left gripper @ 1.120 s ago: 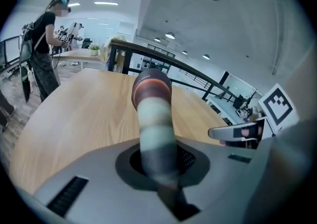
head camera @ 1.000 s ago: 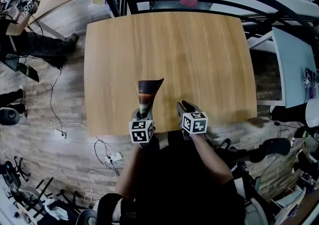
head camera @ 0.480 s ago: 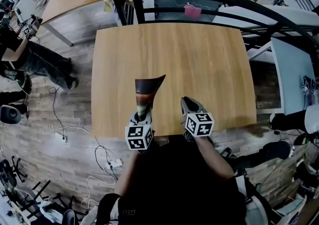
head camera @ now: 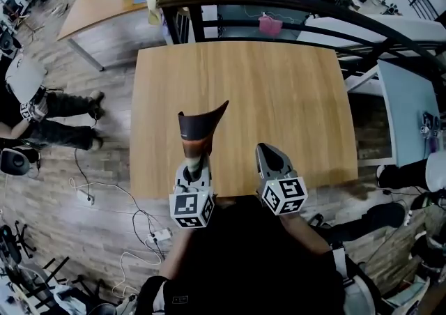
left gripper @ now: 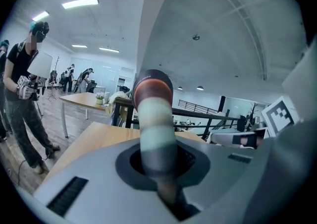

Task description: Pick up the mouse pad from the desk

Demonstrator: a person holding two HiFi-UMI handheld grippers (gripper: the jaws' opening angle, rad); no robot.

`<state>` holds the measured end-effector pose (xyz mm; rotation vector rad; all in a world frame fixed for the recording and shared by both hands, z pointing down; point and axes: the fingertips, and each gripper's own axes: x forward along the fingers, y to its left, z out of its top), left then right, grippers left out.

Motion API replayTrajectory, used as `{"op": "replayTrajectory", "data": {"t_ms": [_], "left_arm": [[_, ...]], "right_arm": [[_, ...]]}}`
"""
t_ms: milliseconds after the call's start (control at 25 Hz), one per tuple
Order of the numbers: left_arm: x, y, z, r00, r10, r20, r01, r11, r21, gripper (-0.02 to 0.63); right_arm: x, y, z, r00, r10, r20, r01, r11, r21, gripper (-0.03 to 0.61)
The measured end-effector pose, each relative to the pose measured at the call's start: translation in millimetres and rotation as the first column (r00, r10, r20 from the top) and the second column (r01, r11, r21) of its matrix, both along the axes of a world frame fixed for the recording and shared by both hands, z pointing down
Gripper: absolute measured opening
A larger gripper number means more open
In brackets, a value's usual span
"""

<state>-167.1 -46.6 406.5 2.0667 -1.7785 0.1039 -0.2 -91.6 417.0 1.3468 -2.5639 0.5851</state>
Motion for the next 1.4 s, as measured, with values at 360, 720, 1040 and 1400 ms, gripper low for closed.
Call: {"op": "replayTrajectory", "data": {"t_ms": [360, 720, 1040, 1400], "left_arm": [[-2.9, 11.4, -18.2, 0.999, -0.018, 0.026, 0.016, 0.997, 0.071, 0.044], [-4.3, 7.3, -17.4, 1.0, -0.008, 0.008, 0.007, 0.998, 0.062, 0.044], [-1.8, 9.9, -16.7, 1.0, -0.012, 0.0, 0.012, 0.998, 0.058, 0.044], [2.9, 10.5, -19.7, 1.0, -0.014, -0.001, 0.014, 0.998, 0.064, 0.044]], "right_arm": [[-12.8, 18.7, -27.4, 0.999, -0.024, 0.049, 0.02, 0.997, 0.076, 0.035], [-23.6, 14.6, -29.0, 0.998, -0.046, 0.043, 0.042, 0.996, 0.081, 0.031], [-26.0, 17.5, -29.5, 0.997, -0.061, 0.045, 0.058, 0.995, 0.083, 0.031], [-22.9, 16.7, -31.7, 0.997, -0.064, 0.049, 0.059, 0.994, 0.096, 0.031]]}}
